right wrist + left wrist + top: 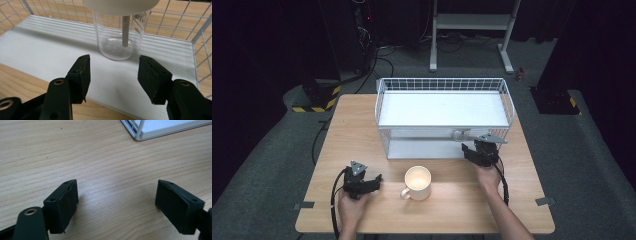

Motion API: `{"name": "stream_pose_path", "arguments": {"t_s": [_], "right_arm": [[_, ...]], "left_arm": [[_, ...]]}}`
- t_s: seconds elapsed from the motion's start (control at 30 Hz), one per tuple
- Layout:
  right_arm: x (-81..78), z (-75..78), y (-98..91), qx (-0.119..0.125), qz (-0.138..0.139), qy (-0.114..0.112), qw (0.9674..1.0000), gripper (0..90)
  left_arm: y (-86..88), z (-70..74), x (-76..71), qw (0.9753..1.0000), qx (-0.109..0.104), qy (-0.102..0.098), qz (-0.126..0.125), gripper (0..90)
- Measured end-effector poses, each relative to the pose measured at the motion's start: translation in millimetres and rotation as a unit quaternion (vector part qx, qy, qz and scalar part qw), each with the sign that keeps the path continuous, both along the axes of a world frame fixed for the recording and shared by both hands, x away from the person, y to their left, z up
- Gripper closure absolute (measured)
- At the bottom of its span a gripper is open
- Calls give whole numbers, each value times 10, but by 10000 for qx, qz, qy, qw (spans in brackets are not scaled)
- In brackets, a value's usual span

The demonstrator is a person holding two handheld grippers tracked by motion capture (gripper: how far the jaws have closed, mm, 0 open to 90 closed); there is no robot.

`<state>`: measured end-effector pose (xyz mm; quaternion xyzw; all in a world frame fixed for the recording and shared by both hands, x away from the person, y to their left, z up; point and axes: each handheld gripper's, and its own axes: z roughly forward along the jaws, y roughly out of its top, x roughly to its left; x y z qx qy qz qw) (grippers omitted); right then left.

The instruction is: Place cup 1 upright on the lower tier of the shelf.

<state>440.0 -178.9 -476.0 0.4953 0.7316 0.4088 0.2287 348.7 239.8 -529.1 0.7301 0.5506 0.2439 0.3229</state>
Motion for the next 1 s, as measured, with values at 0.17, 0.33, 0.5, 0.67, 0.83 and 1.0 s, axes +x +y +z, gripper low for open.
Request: {"name": "stream_pose_path", "arguments": {"t_s": [0.17,0.33,0.5,0.67,0.83,1.0], "right_arm": [[-46,21,-51,120,0,2,9999,431],[-91,33,-117,204,12,-53,9998,423],[-128,37,-189,293,-12,-69,9995,409],[-159,47,-238,326,7,-40,9995,404],[-189,68,-272,378,50,-74,9992,400],[-230,74,-299,399,71,-109,9991,399]], "left_arm": [[0,0,0,10000,2,1,3,188],[0,0,0,10000,0,-1,2,188],[0,0,0,10000,4,2,3,188],[0,0,0,10000,0,0,2,189],[0,0,0,10000,0,-1,3,189],[0,0,0,10000,1,0,4,189]]}}
